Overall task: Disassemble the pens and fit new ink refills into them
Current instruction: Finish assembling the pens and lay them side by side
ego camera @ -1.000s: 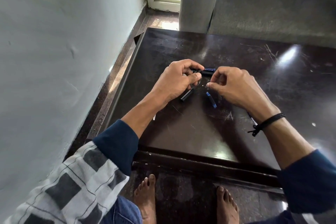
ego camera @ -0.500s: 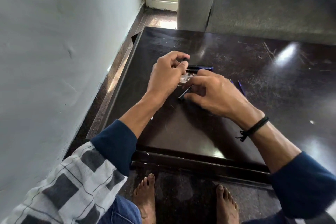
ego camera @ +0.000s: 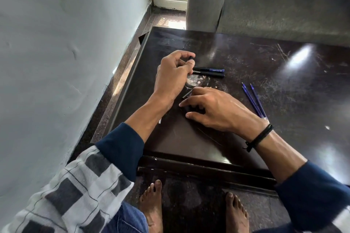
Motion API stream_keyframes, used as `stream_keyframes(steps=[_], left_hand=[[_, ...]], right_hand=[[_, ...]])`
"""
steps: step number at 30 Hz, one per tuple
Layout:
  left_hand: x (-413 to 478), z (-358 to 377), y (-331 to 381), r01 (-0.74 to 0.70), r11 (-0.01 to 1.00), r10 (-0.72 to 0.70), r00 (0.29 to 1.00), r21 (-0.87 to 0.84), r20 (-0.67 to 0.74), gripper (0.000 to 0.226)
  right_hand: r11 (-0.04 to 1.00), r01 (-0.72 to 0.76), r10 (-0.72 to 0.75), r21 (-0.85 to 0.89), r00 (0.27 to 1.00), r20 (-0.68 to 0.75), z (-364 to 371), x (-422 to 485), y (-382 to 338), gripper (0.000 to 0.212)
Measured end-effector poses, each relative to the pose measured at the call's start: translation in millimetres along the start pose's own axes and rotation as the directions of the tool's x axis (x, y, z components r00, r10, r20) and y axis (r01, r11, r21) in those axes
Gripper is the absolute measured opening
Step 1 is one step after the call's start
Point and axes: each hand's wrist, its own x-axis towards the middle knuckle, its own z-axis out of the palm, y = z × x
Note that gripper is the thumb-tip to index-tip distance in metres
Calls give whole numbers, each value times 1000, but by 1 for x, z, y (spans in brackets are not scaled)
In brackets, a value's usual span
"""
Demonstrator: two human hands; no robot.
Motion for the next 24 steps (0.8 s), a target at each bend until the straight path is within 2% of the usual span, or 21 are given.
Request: stream_keyframes(steps=[7,24], left_hand=[[-1,-1,1,12,1000,-12,1000,11,13,16],[-5,1,2,26,999,-27,998,19,64,16]], right_hand=[[994,-91,85,-56,991,-103,-1,1,2,34],[993,-106,101,-53,991,-85,3,1,3,36]])
